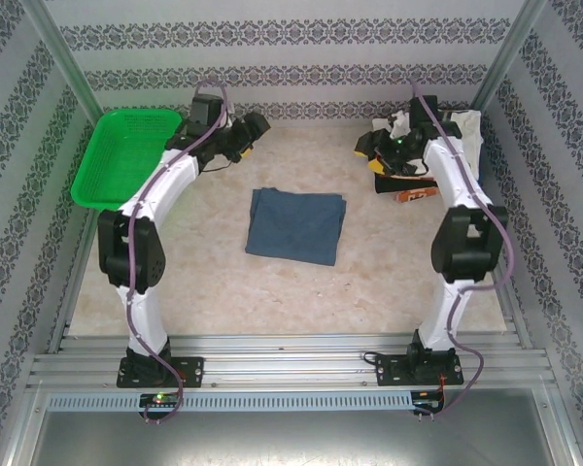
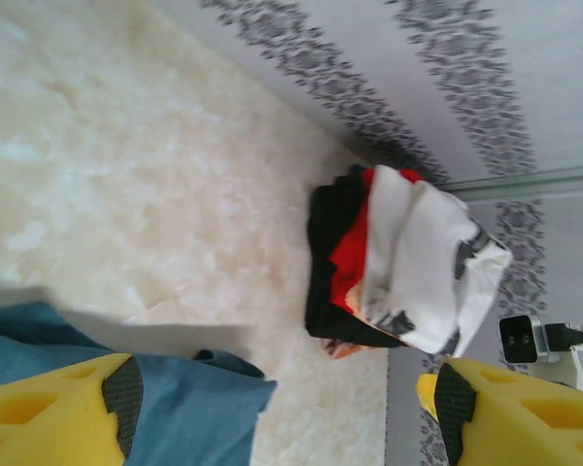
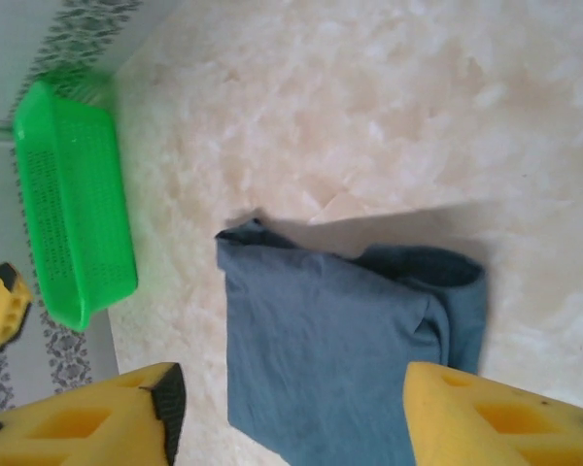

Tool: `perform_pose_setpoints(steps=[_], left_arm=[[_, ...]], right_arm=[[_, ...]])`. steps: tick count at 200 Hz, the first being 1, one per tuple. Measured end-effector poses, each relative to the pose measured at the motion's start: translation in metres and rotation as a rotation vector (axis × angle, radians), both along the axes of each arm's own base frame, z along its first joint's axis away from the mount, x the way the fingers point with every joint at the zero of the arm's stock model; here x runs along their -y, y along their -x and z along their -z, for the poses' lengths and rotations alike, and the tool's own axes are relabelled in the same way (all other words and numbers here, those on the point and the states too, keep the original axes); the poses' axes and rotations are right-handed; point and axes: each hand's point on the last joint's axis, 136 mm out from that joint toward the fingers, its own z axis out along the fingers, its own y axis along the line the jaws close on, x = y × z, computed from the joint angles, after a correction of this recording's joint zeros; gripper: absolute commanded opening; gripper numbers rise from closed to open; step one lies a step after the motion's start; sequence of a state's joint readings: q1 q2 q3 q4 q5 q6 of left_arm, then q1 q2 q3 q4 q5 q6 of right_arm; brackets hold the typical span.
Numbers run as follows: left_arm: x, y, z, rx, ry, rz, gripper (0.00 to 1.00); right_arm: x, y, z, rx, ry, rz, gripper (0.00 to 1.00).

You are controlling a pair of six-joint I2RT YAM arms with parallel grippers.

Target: Fold and stack the t-shirts

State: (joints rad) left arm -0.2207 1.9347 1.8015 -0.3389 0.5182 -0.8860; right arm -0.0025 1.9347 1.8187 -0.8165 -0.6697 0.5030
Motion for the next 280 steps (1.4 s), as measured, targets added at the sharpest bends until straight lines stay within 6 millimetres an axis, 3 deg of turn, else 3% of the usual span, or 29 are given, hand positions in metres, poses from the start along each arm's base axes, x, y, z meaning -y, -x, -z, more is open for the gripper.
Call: perform_pose_setpoints(steps=[16, 30, 46, 66, 81, 98, 125, 131, 147, 165, 181, 228, 250, 280], left_arm=[[-0.003, 0.016, -0.018, 0.043, -0.024, 0.02, 0.8], [-0.005, 0.033, -0.014, 0.041, -0.04, 0.042, 0.8], [-0.006, 0.052, 0.016, -0.017, -0.064, 0.067, 0.8], [-0.002, 0.073, 0.074, -0.135, -0.097, 0.099, 0.8], [0.002, 0.09, 0.115, -0.224, -0.114, 0.122, 0.8], [0.005, 0.102, 0.143, -0.273, -0.121, 0.138, 0.81], [0.01, 0.105, 0.153, -0.26, -0.1, 0.15, 0.83], [0.01, 0.105, 0.153, -0.249, -0.097, 0.151, 0.88], [0.01, 0.106, 0.151, -0.23, -0.094, 0.153, 0.91], [0.008, 0.109, 0.138, -0.19, -0.099, 0.159, 0.93], [0.005, 0.11, 0.109, -0.104, -0.115, 0.162, 0.96], [-0.017, 0.124, -0.028, 0.255, -0.232, 0.126, 1.0], [-0.035, 0.141, -0.078, 0.371, -0.306, 0.078, 1.0], [-0.062, 0.171, -0.109, 0.431, -0.388, 0.012, 1.0]], right_arm=[[-0.003, 0.038, -0.001, 0.006, 0.012, -0.029, 0.73], [-0.004, 0.068, 0.018, -0.022, 0.02, -0.052, 0.76], [-0.006, 0.092, 0.056, -0.094, 0.03, -0.077, 0.77], [-0.011, 0.109, 0.106, -0.186, 0.036, -0.101, 0.79], [-0.016, 0.116, 0.13, -0.219, 0.043, -0.119, 0.79], [-0.026, 0.114, 0.141, -0.205, 0.05, -0.147, 0.8], [-0.048, 0.104, 0.149, -0.145, 0.058, -0.198, 0.79], [-0.053, 0.102, 0.151, -0.139, 0.059, -0.203, 0.79], [-0.061, 0.099, 0.162, -0.141, 0.071, -0.216, 0.79], [-0.064, 0.096, 0.177, -0.165, 0.103, -0.217, 0.78], [-0.064, 0.091, 0.177, -0.17, 0.119, -0.213, 0.78], [-0.068, 0.085, 0.183, -0.224, 0.209, -0.223, 0.75], [-0.069, 0.085, 0.186, -0.257, 0.272, -0.229, 0.73], [-0.073, 0.085, 0.19, -0.301, 0.376, -0.248, 0.69]])
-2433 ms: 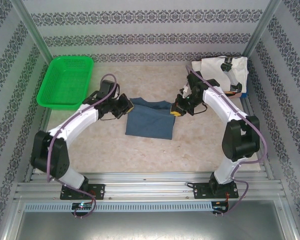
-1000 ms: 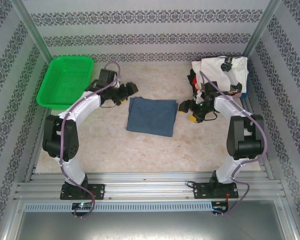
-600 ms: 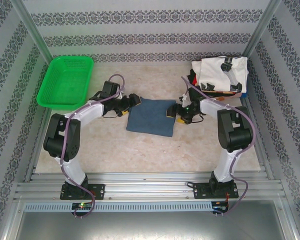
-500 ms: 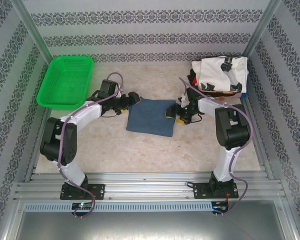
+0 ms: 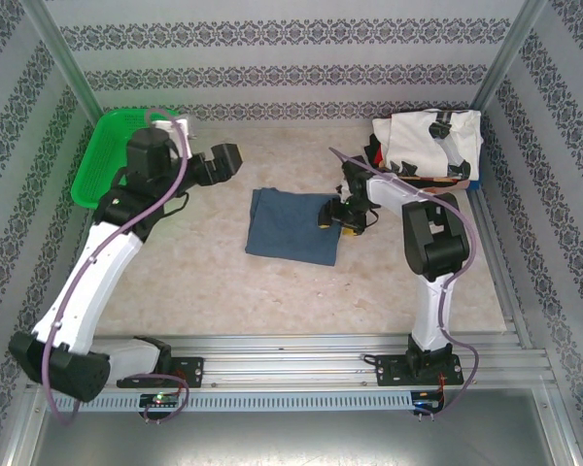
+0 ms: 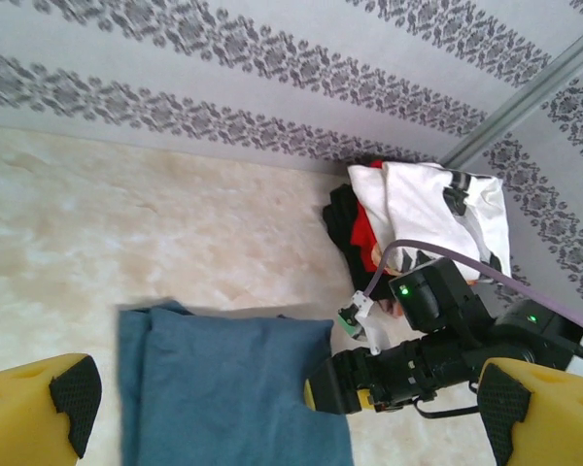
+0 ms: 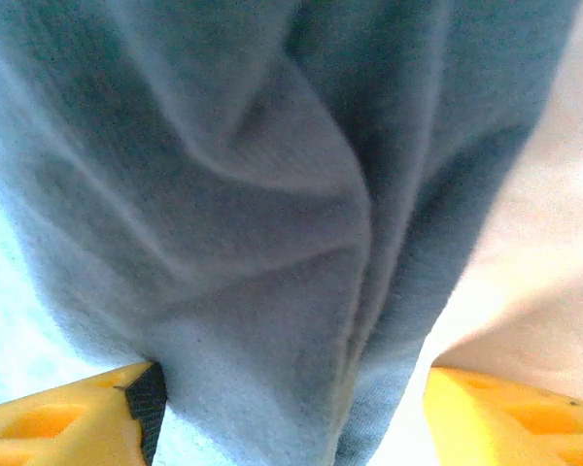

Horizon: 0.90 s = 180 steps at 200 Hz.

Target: Fold and stack the t-shirts

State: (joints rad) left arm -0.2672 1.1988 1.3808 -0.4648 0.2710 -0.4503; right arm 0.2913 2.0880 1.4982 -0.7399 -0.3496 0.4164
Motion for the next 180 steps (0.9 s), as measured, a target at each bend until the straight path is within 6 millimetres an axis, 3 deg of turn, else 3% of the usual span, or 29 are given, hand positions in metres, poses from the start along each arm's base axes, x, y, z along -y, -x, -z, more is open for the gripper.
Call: perform_pose_setpoints(steps=[59, 129, 180], left_arm=[[-0.033, 0.046, -0.017, 0.032, -0.079, -0.093, 1.0], [-0.052, 0.074, -0.01, 0.028, -0.124, -0.144, 1.0], [-0.061, 0.082, 0.015, -0.01, -0.155, -0.174, 1.0]], right_arm=[[-0.01, -0.004, 0.006, -0.047, 0.161, -0.061, 0.5], [-0.072, -0.03, 0.0, 0.076, 0.1, -0.195, 0.0], [-0.059, -0.06, -0.025, 0.207, 0.225, -0.272, 0.0]])
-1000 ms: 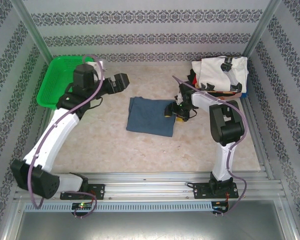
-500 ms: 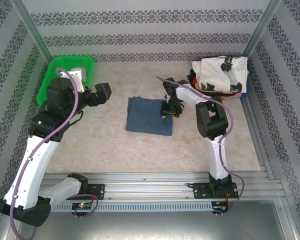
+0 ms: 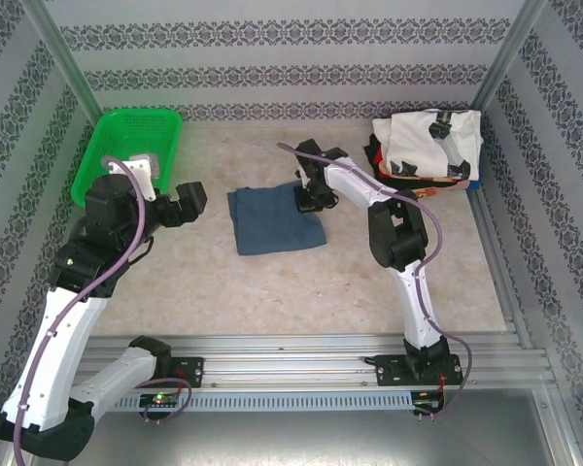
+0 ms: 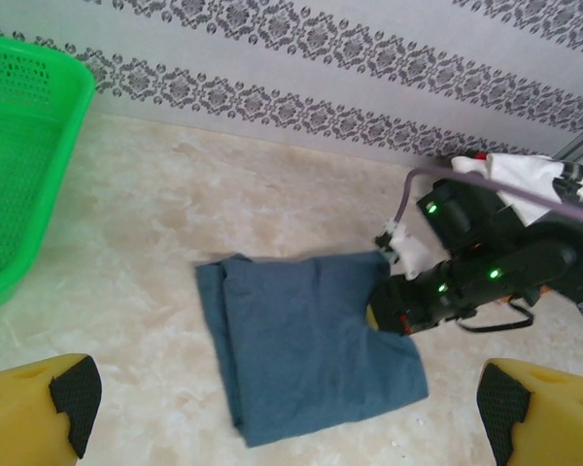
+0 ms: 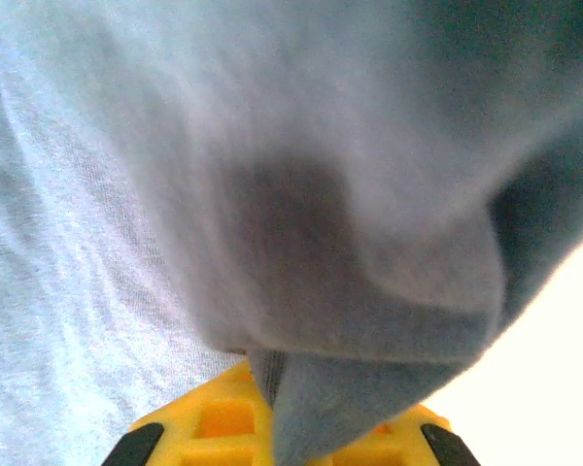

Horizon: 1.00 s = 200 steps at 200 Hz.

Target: Fold and stack the t-shirts

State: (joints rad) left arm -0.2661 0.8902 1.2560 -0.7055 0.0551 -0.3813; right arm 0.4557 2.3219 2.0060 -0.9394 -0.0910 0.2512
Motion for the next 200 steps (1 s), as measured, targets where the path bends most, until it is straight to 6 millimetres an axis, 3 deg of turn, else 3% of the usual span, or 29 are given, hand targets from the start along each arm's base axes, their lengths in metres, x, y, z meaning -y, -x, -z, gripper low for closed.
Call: perform_pose_setpoints(steps=[30, 66, 106, 139, 166, 200], left_arm=[[-0.004, -0.001, 0.015, -0.03, -0.019, -0.021, 1.0], [-0.005, -0.004, 0.037, -0.069, -0.034, -0.03, 1.0], [-0.002, -0.011, 0.04, -0.021, -0.019, -0.027, 1.0], [-0.002, -0.015, 0.033, 0.017, -0.009, -0.028, 1.0], [-0.002, -0.017, 0.032, 0.031, -0.016, -0.031, 1.0], [-0.005, -0.017, 0.032, 0.037, -0.036, -0.04, 1.0]], right_arm=[[0.023, -0.025, -0.023, 0.125, 0.129, -0.05, 0.0], [0.068, -0.061, -0.058, 0.264, 0.289, -0.075, 0.0], [0.13, -0.103, -0.11, 0.409, 0.42, -0.02, 0.0], [0.173, -0.122, -0.136, 0.477, 0.502, 0.027, 0.0], [0.193, -0.13, -0.149, 0.511, 0.545, 0.042, 0.0], [0.197, -0.14, -0.166, 0.567, 0.559, 0.036, 0.0]])
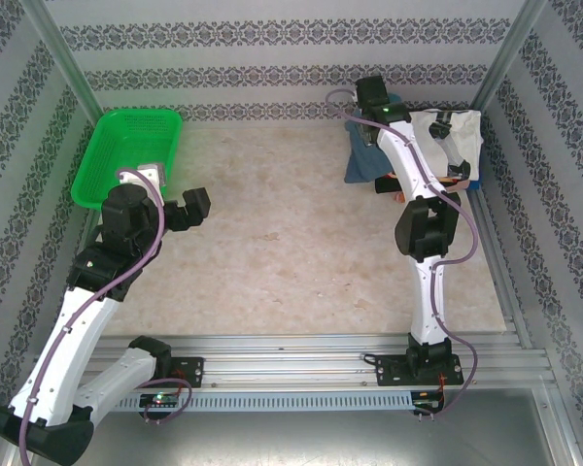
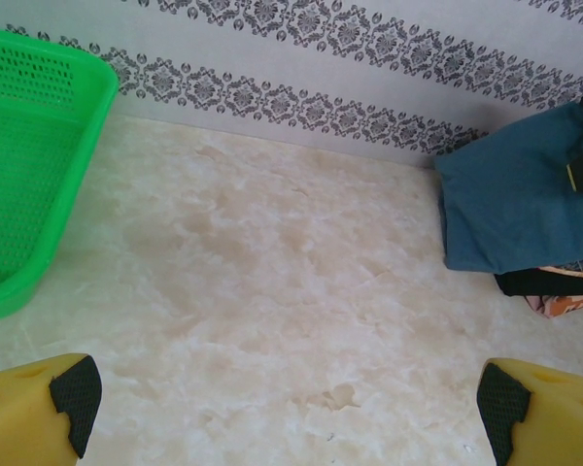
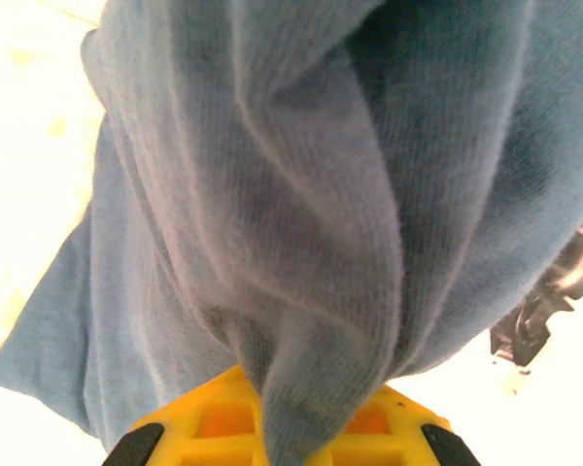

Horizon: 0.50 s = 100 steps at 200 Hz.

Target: Fold and stack the t-shirts

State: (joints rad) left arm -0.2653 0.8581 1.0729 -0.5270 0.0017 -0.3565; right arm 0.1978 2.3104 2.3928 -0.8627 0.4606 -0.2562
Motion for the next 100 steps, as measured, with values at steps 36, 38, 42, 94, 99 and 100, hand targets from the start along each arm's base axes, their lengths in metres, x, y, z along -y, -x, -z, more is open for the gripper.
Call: perform_pose_setpoints(steps=[36, 38, 42, 94, 99, 100], left_arm=[[-0.001, -0.001, -0.001, 0.008, -0.016, 0.0, 1.0], [-0.001, -0.001, -0.001, 0.008, -0.016, 0.0, 1.0], [-0.001, -0.001, -0.001, 0.008, -0.017, 0.001, 1.0], [0.002, 0.002, -0.012, 0.057, 0.006, 0.022, 1.0], [0.002, 0.003, -0.014, 0.064, 0.008, 0.022, 1.0], [0.002, 0.003, -0.015, 0.067, 0.008, 0.022, 1.0]], right_arm=[[0.009, -0.009, -0.01, 0.042, 0.01, -0.006, 0.0], [0.009, -0.01, -0.011, 0.044, 0.01, -0.007, 0.0], [0.013, -0.011, -0.013, 0.051, 0.008, -0.002, 0.0], [0.085, -0.021, -0.036, 0.14, -0.024, 0.112, 0.0], [0.093, -0.021, -0.037, 0.145, -0.027, 0.125, 0.0], [0.094, -0.021, -0.037, 0.145, -0.028, 0.128, 0.0]])
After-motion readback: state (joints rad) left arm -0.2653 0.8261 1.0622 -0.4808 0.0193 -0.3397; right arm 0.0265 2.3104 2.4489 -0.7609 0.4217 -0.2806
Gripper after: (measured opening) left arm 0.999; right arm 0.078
